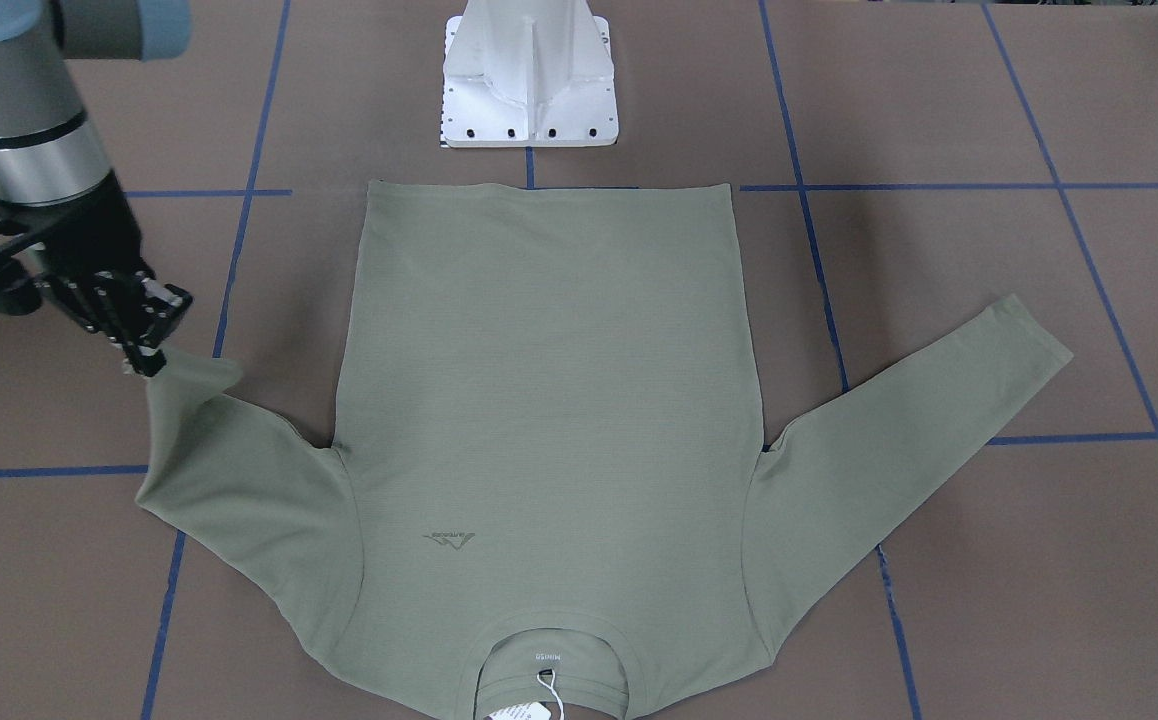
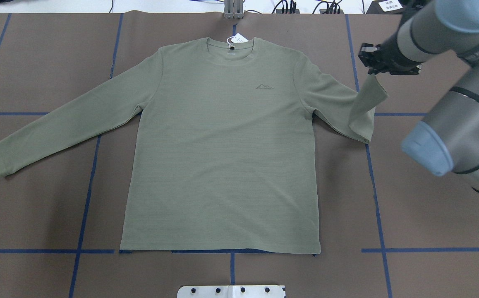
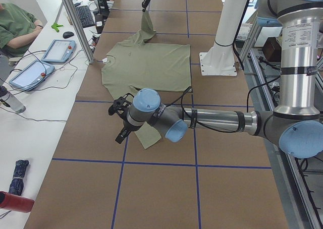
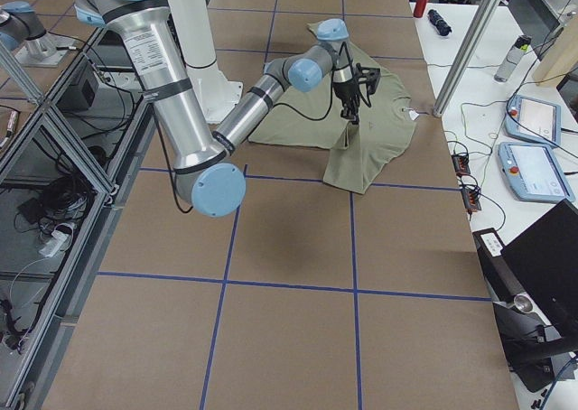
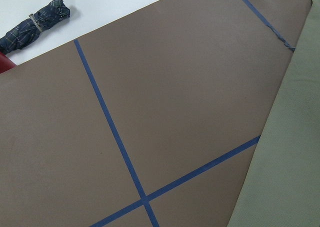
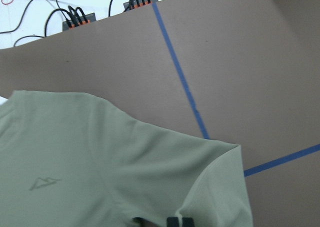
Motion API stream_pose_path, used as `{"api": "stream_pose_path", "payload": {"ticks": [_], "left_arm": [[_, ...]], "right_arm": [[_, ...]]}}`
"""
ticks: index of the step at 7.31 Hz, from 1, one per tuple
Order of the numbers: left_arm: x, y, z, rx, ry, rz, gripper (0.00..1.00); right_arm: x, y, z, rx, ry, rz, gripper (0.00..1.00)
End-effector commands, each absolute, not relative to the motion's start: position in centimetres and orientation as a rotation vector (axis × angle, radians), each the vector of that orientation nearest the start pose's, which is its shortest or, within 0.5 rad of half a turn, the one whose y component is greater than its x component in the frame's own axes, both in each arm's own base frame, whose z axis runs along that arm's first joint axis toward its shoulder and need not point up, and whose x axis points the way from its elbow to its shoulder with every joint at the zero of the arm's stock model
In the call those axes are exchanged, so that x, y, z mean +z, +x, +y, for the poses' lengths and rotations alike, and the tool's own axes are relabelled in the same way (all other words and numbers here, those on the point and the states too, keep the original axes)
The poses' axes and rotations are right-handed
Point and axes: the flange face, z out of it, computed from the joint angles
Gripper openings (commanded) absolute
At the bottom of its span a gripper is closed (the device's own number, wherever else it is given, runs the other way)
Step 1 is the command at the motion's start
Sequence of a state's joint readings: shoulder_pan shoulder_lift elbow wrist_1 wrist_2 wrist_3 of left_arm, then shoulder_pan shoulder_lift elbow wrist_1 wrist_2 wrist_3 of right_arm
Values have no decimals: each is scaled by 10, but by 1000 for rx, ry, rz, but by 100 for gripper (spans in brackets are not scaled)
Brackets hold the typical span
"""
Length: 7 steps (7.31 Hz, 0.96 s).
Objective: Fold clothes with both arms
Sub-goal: 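Lift the sleeve with the right gripper and carry it across the shirt body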
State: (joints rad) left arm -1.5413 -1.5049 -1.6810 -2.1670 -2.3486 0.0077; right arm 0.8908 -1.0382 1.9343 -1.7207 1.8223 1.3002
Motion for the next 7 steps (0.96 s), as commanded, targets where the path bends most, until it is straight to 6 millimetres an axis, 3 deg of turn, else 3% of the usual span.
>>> {"api": "stream_pose_path", "payload": {"ticks": [1,3,4,5,7], "left_arm": [[567,-49,-488,282,599,758,100],[568,-48,-488,279,595,759,100],[568,-48,-488,278,595,760,100],[568,-48,-488,278,595,760,100],[569,-48,-488,274,592,761,100]], "right_arm": [[102,-400,-577,636,197,-749,0],[3,-495,-611,728,169,-701,0],[-19,-535,-608,758,189,-702,0],[-14,-580,-593,847,275,-746,0],[-9,-628,-574,899,342,-745,0]]}}
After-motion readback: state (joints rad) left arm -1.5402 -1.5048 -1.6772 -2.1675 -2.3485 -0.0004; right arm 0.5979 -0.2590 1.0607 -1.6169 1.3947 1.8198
